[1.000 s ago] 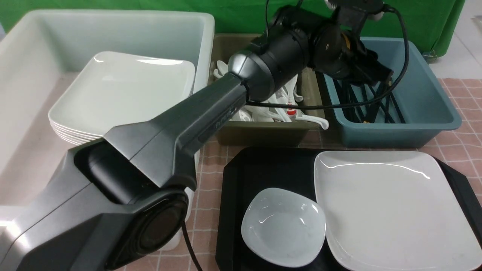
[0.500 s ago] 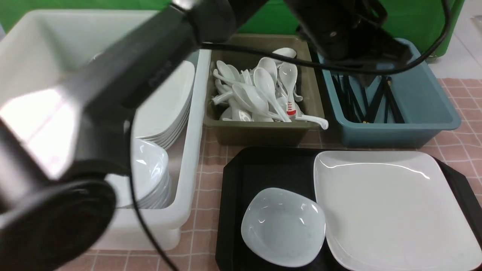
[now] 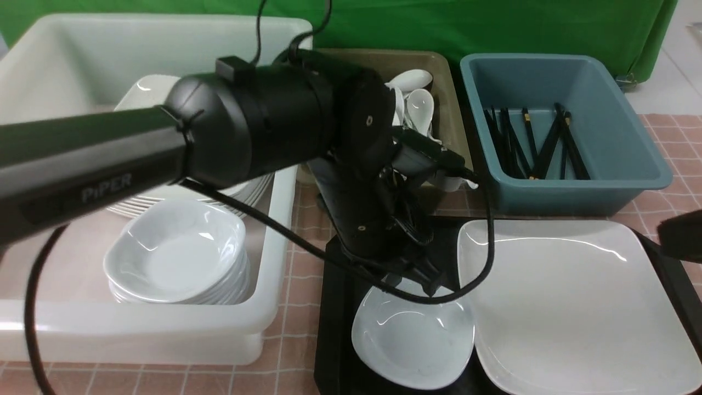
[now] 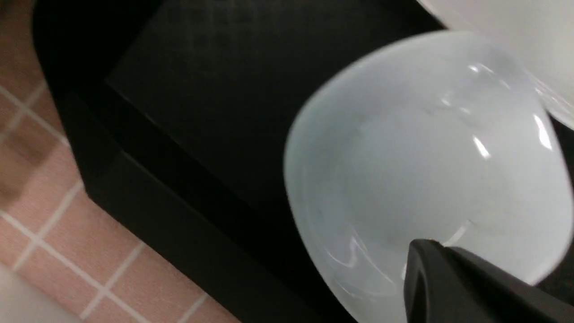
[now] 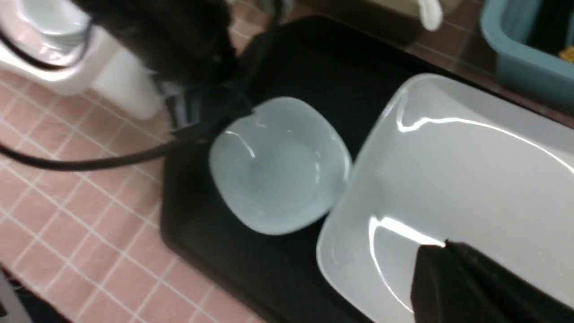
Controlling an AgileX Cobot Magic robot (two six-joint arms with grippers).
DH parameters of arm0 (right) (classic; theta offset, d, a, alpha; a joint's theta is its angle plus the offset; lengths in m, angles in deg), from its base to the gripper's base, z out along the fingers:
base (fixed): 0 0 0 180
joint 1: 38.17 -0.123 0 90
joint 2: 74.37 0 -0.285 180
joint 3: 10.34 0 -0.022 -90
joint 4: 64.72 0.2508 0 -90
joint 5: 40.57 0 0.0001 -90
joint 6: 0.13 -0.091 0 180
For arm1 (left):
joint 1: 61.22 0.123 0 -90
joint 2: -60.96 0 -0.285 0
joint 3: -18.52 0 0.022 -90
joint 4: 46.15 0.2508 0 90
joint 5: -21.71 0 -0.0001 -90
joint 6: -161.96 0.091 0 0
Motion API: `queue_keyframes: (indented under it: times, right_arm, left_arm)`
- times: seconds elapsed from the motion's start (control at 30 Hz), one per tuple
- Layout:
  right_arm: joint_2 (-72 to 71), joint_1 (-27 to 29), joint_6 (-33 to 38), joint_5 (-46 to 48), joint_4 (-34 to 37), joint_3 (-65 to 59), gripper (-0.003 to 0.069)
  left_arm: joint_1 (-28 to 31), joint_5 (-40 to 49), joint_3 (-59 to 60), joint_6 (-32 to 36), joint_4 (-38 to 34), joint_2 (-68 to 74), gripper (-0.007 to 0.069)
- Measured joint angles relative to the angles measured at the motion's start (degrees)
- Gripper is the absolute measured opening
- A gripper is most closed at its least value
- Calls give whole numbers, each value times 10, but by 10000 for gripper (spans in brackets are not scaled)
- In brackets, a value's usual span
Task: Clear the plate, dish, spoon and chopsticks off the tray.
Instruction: Use the left arm to grab a small plate from the dinner plate
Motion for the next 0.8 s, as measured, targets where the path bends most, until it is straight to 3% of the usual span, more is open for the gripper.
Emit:
queue_keyframes:
  times: [0.13, 0.27, 0.4, 0.5, 0.8]
  right_arm:
    - [19, 0, 63, 34, 36, 0, 30]
    - [41, -20, 111, 78, 40, 0, 30]
    - [60, -58, 123, 85, 41, 0, 30]
    - [67, -81, 123, 71, 42, 0, 30]
    - [69, -97, 121, 51, 43, 0, 30]
  left_arm:
    - [8, -36, 0, -2, 18, 24, 122]
    - [22, -41, 0, -2, 18, 51, 293]
    - [26, -46, 0, -2, 20, 69, 443]
    - [26, -61, 0, -2, 20, 76, 516]
    - [26, -88, 0, 0, 20, 110, 547]
